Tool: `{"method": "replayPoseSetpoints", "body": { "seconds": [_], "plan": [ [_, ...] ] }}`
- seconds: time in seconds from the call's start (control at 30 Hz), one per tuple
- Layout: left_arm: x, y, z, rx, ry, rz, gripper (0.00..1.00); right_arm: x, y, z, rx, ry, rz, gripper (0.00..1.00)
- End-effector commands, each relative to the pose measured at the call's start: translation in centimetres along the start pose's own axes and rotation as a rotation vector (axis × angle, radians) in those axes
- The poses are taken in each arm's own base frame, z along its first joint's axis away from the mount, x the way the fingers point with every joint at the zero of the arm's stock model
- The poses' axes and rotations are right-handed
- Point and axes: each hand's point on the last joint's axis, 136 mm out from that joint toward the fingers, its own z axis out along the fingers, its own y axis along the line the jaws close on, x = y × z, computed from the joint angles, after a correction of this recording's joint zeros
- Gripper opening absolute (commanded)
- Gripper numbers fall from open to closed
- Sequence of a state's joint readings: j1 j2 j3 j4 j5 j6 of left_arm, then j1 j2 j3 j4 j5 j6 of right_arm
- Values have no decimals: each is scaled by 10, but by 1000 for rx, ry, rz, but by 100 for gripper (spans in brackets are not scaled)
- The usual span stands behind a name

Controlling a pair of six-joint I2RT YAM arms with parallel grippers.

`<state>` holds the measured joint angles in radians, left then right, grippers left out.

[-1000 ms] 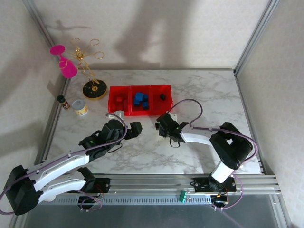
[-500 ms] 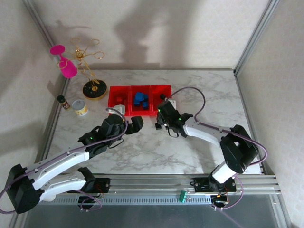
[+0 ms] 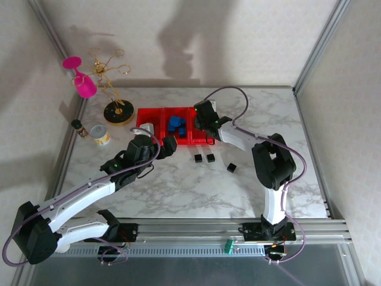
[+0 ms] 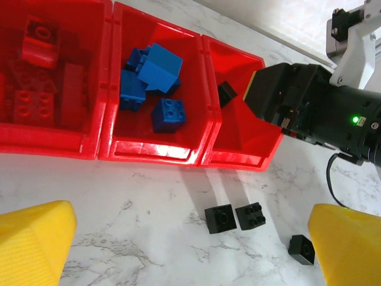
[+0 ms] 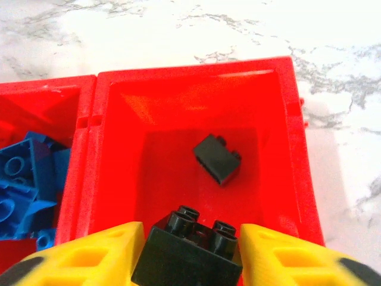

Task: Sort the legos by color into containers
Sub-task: Place the lego in the container.

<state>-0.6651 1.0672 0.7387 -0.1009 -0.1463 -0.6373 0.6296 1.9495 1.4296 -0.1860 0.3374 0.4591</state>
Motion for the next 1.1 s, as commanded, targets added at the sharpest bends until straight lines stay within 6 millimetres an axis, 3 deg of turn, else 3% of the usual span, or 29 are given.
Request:
{"method": "replayPoseSetpoints", "body": {
  "seconds": [0.0, 0.2, 0.37, 0.6, 0.77, 0.93, 1.07],
  "plan": [
    [-12, -6, 0, 17, -26, 6, 100, -17, 2, 1, 14, -23, -33, 51],
    [-15, -5, -4, 19, -33, 13, 100, -25, 7, -17, -37, -41, -34, 57],
    [-13, -6, -11, 42, -32, 10, 100, -10, 4, -43, -95, -17, -25, 58],
    [3, 4, -17, 32, 15, -15, 100, 45, 2, -74, -132, 58, -39, 61],
    [12, 20, -25, -2, 17, -28, 99, 90, 14, -86, -133, 119, -97, 64],
    [21, 32, -28, -23, 27, -45, 100, 125, 16, -78, -116, 177, -133, 65],
    [28, 39, -28, -41, 35, -55, 100, 141, 21, -69, -108, 209, -160, 64]
  ]
}}
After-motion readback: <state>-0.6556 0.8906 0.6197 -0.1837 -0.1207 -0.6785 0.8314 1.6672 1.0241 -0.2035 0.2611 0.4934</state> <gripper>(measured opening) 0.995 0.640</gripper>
